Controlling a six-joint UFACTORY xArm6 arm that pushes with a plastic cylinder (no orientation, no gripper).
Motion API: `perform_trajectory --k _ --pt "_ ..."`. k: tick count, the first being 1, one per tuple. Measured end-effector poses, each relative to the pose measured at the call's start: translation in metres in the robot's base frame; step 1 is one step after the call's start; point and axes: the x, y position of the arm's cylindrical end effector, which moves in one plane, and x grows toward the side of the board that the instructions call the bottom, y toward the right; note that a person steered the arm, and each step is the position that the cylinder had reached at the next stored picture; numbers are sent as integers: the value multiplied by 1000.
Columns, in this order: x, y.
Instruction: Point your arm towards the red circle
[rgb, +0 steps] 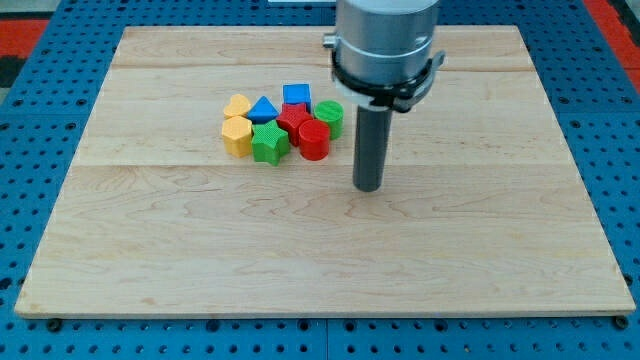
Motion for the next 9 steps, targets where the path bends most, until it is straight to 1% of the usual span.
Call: perform_trajectory --k 1,2,3,5,8,9 --pt "-26 13" --pt "-43 13" --pt "-49 5" --pt "-48 -19" --pt "-48 -19" --pt "-48 -29"
